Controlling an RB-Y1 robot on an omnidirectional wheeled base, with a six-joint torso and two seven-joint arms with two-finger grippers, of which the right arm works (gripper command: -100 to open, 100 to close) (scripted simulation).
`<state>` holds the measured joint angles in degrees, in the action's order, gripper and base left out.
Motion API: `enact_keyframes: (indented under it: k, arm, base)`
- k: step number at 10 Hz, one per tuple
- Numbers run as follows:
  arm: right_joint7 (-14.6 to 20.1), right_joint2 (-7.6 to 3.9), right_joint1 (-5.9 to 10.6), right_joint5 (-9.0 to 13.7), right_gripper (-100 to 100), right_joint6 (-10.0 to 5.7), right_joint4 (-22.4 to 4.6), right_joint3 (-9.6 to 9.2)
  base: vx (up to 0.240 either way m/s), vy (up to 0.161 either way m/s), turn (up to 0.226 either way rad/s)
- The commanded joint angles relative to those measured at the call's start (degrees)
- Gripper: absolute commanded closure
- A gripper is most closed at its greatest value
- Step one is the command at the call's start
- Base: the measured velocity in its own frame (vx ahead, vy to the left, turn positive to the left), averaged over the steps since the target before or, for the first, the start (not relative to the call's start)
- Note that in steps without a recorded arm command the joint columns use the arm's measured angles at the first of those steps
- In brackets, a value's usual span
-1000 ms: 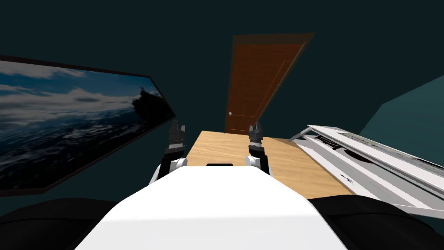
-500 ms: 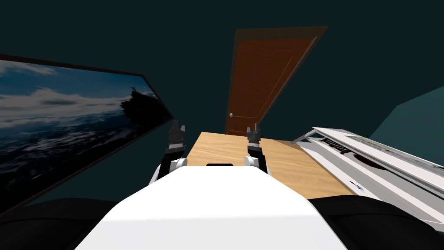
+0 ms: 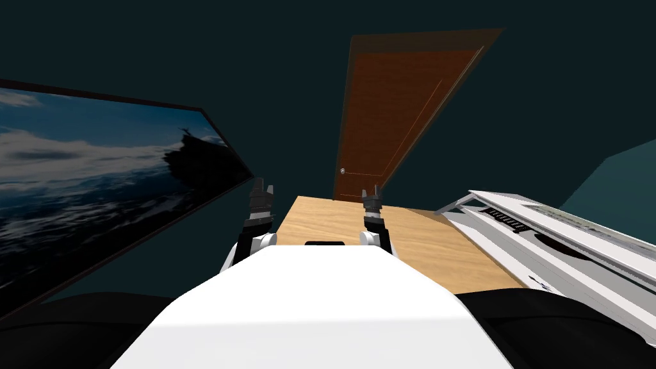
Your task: Pull the door open
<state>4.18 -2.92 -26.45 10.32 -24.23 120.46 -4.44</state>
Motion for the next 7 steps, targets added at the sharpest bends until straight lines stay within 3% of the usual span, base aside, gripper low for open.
enact_keyframes:
  k: [1, 7]
  arm:
    - [1.78, -0.41, 0.22, 0.54, -100, -0.5, -1.27, -0.23]
    - [8.56, -2.06, 1.07, 2.72, -100, -2.73, -6.57, -1.19]
  base:
    - [0.094, 0.009, 0.011]
    - [0.1, 0.012, 0.013]
